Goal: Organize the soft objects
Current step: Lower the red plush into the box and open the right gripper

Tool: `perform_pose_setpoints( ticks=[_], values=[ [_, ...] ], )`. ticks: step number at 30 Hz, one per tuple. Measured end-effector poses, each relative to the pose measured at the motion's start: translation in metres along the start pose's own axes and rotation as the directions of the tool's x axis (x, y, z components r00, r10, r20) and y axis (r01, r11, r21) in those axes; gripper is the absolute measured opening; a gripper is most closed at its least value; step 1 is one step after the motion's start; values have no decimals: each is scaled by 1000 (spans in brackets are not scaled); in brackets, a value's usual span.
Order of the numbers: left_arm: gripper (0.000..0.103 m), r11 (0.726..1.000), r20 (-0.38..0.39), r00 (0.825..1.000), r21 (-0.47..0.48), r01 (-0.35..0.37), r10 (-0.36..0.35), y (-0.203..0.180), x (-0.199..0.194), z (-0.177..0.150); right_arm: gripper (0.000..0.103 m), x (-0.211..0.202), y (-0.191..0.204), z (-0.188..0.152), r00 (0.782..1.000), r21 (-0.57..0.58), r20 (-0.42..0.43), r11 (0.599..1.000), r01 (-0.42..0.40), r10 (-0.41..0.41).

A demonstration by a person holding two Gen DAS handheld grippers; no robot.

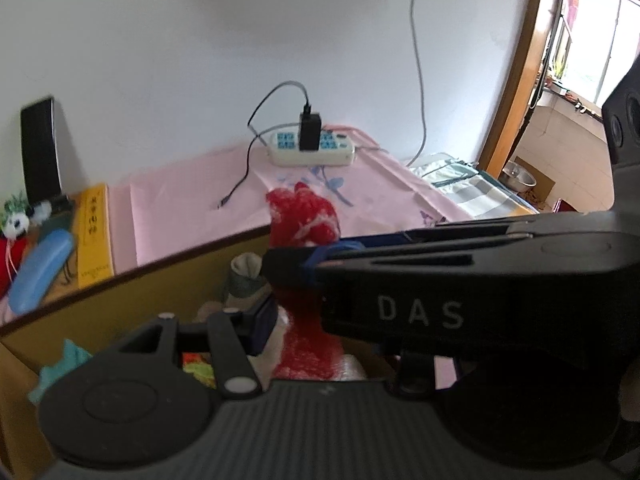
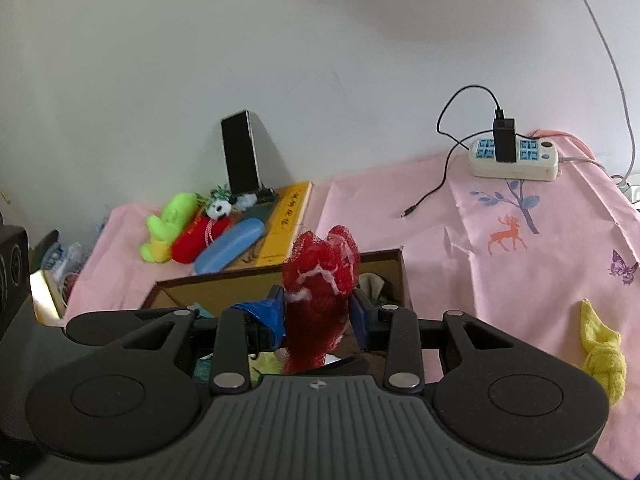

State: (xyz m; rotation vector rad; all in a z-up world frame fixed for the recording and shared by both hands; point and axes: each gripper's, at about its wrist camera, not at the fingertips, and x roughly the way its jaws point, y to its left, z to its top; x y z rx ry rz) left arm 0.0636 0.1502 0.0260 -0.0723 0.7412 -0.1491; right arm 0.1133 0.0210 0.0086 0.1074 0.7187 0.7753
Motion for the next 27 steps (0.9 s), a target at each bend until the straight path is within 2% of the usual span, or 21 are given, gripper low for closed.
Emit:
perform_pose_setpoints(
  ticks=[6, 10, 13, 16, 17, 19, 22, 27],
  values=[
    [41, 999, -53, 999, -45, -2, -1, 17, 29, -6, 19, 30, -9, -4, 998, -12, -41, 999, 42, -42],
    [51, 998, -68, 997, -60, -27, 23, 26, 42, -10, 20, 45, -17, -4, 997, 14, -55, 998, 56, -55],
    [51, 996, -94, 995, -81, -41, 33, 35, 51, -14, 21, 55, -23, -6, 996, 40, -63, 997, 65, -62],
    [53, 994, -101, 995, -105, -23, 13, 39, 52, -12, 21, 62, -24, -6, 996, 48, -70, 997, 66, -62],
    [54, 994, -107, 994, -109, -27, 15, 39, 53, -12, 21, 63, -24, -6, 996, 44, -66, 997, 68, -65],
    [69, 992, -123, 992, -125, -33, 18, 42, 56, -13, 21, 60, -22, -4, 997, 30, -41, 997, 73, -72],
    [71, 989, -141, 990, -146, -41, 20, 45, 58, -15, 21, 50, -24, 0, 997, 46, 9, 996, 77, -78],
    [72, 989, -142, 988, -131, -73, 54, 41, 54, -16, 21, 36, -31, 0, 998, 128, 20, 990, 64, -67]
  ],
)
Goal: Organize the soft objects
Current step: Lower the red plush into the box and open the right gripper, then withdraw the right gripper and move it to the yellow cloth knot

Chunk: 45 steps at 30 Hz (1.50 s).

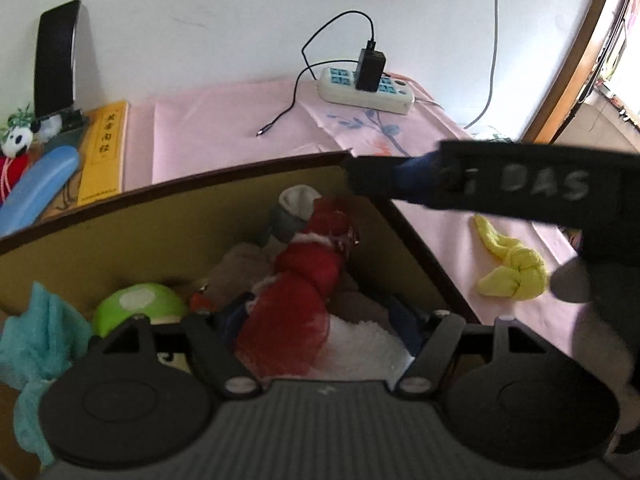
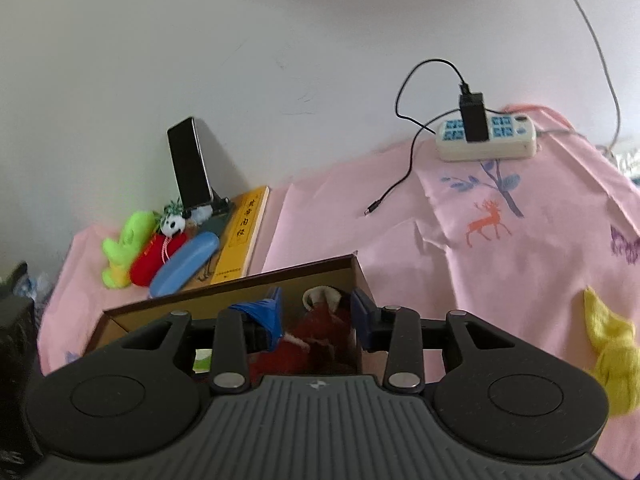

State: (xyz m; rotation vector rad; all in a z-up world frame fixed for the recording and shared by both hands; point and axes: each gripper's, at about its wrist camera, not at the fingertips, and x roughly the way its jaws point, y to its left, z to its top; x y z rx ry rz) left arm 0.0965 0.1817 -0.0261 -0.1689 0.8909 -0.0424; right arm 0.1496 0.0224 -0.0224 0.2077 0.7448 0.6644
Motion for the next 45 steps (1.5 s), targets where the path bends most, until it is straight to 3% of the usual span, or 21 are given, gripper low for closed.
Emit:
perform_pose_setpoints(
  ticks=[4, 19, 45],
  values=[
    [81, 999, 3, 999, -20, -37, 37, 0, -8, 1, 21, -12, -3, -2, 1000, 37, 16, 999, 20, -21],
    [90, 991, 51, 990, 1, -135, 134, -18, -52, -11, 22, -57, 9, -30, 998, 11, 29, 998, 58, -58],
    [91, 967, 80, 967, 70, -246, 240, -63, -98, -56, 22, -105, 19, -63, 995, -14, 40, 996, 88, -87]
  ],
)
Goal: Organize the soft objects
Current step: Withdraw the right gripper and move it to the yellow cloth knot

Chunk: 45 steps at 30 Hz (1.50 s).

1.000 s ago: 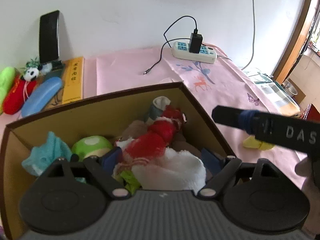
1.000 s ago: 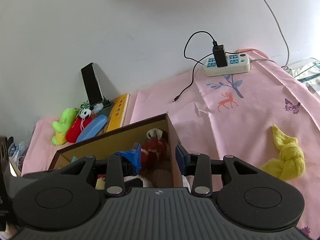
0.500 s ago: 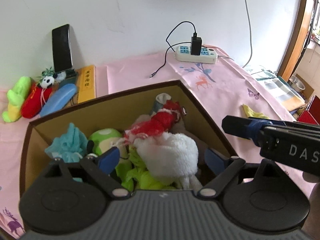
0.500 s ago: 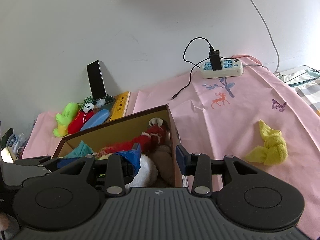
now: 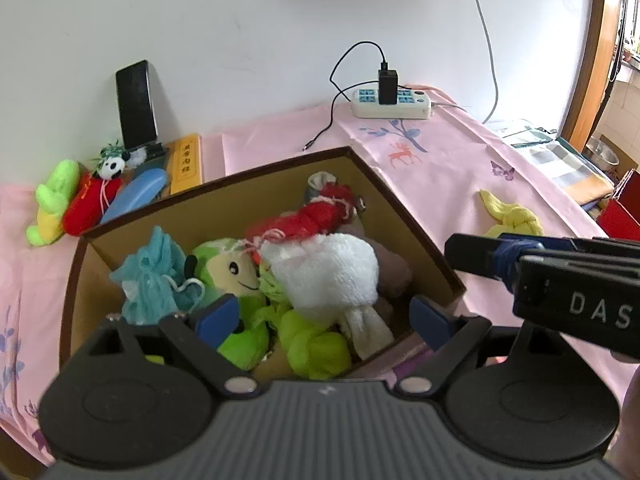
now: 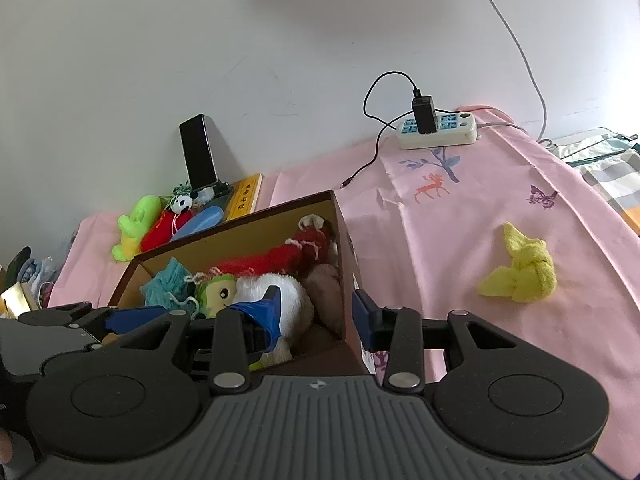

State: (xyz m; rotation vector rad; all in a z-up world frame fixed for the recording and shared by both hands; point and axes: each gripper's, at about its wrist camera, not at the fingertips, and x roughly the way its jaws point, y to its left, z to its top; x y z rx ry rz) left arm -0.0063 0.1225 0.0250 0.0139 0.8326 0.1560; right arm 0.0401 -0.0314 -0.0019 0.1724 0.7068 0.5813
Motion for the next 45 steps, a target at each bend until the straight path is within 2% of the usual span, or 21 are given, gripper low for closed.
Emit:
perform_pose_setpoints(
  ticks=[16, 35, 36, 37, 38, 45],
  values=[
    [92, 997, 3, 1000, 81, 3, -3, -45, -21, -11, 23, -33, -27, -22, 1000, 45, 1, 999, 30, -30],
    [92, 968, -43, 996, 233, 87, -79, -120, 5, 0, 23, -39, -96, -30, 994, 202, 3, 973, 109, -112],
    [93, 967, -46, 996, 239, 88, -79, -123, 7, 1, 23, -37, -100, -30, 994, 209, 0, 972, 111, -113],
    [100, 965, -49, 996, 245, 88, -78, -126, 9, 2, 23, -36, -104, -30, 994, 216, -3, 970, 111, -113],
    [102, 964, -49, 996, 250, 87, -77, -129, 12, 4, 23, -35, -108, -30, 994, 223, -6, 969, 110, -111],
    [103, 949, -37, 994, 296, 112, -106, -156, 22, 15, 23, -22, -138, -23, 994, 243, -40, 964, 111, -105]
  ],
)
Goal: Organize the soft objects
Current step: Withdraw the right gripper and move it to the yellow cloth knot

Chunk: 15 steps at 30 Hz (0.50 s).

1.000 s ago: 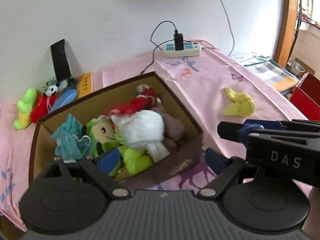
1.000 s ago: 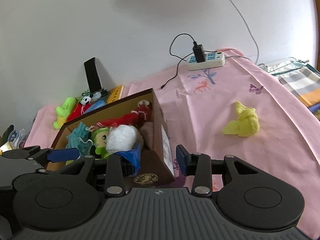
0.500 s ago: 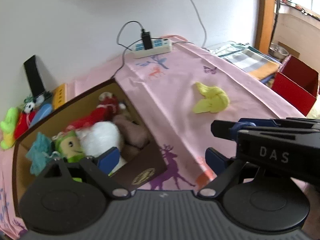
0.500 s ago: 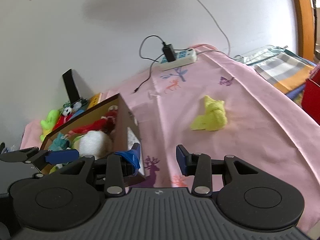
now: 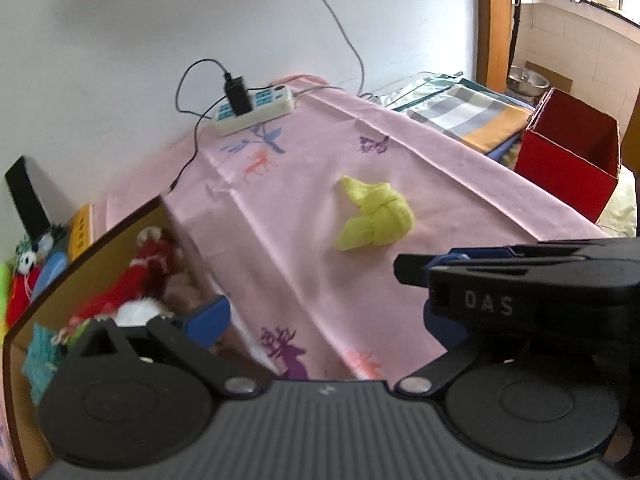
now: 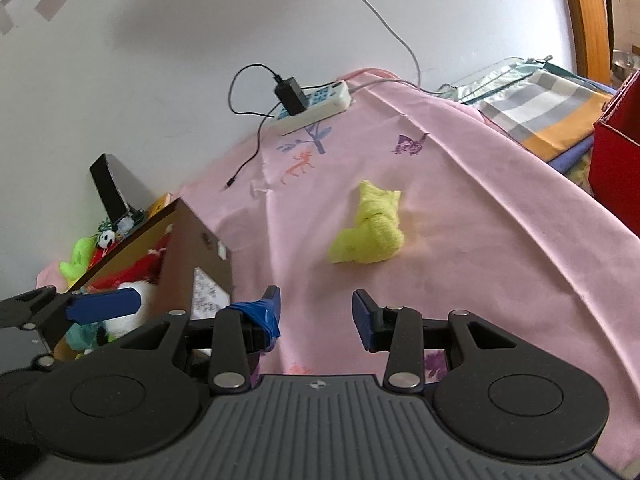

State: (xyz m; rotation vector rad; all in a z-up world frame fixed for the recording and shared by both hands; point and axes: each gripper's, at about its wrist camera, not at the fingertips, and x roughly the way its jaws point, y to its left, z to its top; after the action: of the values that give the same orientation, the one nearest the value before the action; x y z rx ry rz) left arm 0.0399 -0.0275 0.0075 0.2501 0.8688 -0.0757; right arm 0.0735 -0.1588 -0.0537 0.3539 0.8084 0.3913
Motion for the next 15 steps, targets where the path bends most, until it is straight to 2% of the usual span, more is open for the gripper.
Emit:
perform_pose_setpoints(
  ticks=[10, 15],
  values=[
    [103, 999, -69, 998, -35, -13, 10, -13, 44, 26, 23, 27, -43, 31, 998, 39, -62, 999, 18, -15],
    [103, 998, -104, 994, -60, -29, 23, -16, 66, 36, 23, 39, -56, 45, 997, 42, -77, 999, -4, 7]
  ],
)
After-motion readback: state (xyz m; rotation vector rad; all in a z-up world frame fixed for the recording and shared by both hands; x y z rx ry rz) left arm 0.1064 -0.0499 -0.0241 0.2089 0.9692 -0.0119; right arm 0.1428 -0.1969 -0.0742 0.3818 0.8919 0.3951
